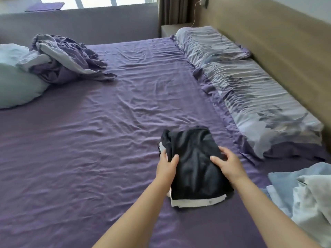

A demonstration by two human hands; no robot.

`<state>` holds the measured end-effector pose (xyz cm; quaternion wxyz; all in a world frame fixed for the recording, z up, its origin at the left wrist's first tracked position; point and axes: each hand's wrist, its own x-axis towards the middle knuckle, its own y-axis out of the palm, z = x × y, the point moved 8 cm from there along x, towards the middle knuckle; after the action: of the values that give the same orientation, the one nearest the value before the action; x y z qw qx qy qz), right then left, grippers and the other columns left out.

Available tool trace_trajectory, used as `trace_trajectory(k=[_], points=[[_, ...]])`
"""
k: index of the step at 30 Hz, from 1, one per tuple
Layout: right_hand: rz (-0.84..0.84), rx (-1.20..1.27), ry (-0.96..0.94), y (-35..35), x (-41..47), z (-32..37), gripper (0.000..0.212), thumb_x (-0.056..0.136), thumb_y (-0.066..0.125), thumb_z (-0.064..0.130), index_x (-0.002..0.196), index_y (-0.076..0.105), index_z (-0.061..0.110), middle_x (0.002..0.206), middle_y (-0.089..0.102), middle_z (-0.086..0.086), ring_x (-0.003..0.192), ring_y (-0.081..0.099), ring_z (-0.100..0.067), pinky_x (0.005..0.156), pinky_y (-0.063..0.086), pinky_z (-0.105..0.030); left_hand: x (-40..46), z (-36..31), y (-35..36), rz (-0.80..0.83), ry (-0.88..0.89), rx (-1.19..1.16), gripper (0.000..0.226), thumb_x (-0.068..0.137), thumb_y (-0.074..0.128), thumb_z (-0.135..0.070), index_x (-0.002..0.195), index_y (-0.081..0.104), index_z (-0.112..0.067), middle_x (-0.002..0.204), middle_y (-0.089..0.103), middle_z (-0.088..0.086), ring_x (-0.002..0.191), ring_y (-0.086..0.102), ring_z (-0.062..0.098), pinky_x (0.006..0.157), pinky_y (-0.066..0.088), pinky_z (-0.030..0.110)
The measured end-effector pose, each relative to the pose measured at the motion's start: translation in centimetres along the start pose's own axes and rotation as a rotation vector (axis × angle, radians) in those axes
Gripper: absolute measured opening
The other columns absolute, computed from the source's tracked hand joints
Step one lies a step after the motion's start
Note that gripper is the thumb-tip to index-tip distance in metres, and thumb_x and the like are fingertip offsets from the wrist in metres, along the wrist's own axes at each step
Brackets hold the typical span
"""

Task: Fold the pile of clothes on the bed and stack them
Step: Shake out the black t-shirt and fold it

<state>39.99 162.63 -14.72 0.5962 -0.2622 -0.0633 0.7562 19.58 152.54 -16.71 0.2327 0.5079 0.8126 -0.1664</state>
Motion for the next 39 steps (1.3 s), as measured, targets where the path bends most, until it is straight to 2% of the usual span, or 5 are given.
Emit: trace_trajectory(k=[4,9,22,27,39], points=[[0.001,-0.362,0.015,1.0,1.1,-3.5,0.055,0.081,0.068,0.006,0.134,0.051,0.008,0.117,0.055,-0.017,0.103,0.055,-0.029,0.094,0.041,-0.033,1.1,1.5,0.6,-0.089,0.079,0.598,0.073,0.089,0.062,-0.03,0.149,0.022,-0.04,0.15,0.023,0.005,0.137,0.024,0.026,0.109,0.032,0.036],[0.114,-0.722,-0.147,3.9,0.8,-4.5,0.058,0.087,0.064,0.026,0.141,0.044,0.026,0.146,0.033,-0.006,0.136,0.024,-0.024,0.111,0.025,-0.032,3.0,3.9,1.2,0.001,0.072,0.82,0.059,0.091,0.058,-0.043,0.144,0.031,-0.046,0.16,-0.003,0.001,0.145,0.003,0.026,0.116,0.017,0.041],[0.208,-0.982,-0.214,7.7,-4.9,-0.3,0.054,0.097,0.044,0.04,0.147,0.03,0.027,0.157,0.019,-0.001,0.146,0.01,-0.018,0.116,0.017,-0.033,-3.1,5.7,-4.0,-0.027,-0.113,0.979,0.056,0.093,0.043,-0.05,0.145,0.03,-0.033,0.135,0.052,-0.004,0.121,0.052,0.021,0.092,0.047,0.037],[0.343,-0.951,-0.401,12.7,-12.6,4.5,0.051,0.096,0.045,0.039,0.144,0.032,0.028,0.142,0.041,0.01,0.132,0.037,-0.011,0.109,0.027,-0.028,-10.6,6.3,-10.3,-0.049,-0.206,0.982,0.056,0.092,0.045,-0.049,0.145,0.031,-0.034,0.14,0.05,-0.003,0.128,0.048,0.019,0.095,0.042,0.033],[0.692,-1.101,-0.617,27.3,-36.1,8.1,0.047,0.095,0.042,0.041,0.14,0.036,0.027,0.137,0.049,0.004,0.126,0.045,-0.019,0.1,0.034,-0.031,-33.4,10.7,-29.4,-0.325,-0.35,0.831,0.044,0.093,0.048,-0.05,0.131,0.053,-0.029,0.134,0.056,-0.007,0.125,0.051,0.015,0.098,0.041,0.028]])
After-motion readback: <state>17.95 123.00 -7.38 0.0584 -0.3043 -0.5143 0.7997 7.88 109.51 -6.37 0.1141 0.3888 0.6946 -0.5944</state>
